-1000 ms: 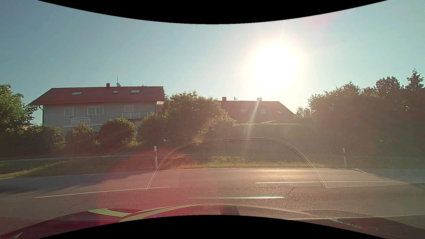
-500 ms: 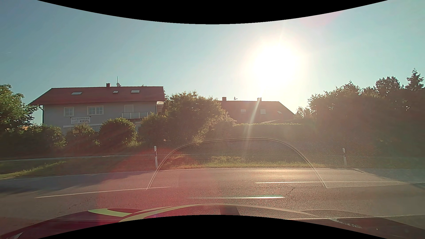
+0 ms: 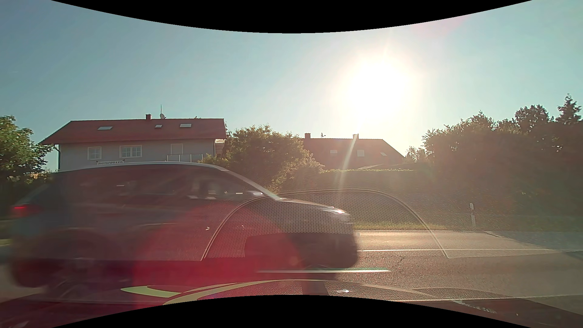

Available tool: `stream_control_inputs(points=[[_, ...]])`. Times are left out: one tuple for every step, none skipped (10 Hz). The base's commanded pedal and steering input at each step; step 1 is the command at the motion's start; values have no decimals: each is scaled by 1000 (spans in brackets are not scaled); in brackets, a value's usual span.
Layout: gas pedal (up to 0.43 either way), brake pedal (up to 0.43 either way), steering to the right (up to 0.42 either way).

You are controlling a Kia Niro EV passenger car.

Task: Follow the waypoints while adhering to traffic rules and regulations

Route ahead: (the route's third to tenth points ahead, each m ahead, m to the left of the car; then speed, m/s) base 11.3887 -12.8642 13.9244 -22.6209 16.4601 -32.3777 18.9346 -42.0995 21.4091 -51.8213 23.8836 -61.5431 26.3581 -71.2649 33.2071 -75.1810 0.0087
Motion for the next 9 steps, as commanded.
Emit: stream_control_inputs(points=[[0,0,424],[0,0,424],[8,0,426],[248,0,432],[370,0,446],[390,0,466],[429,0,497],[441,0,540],[449,0,580]])
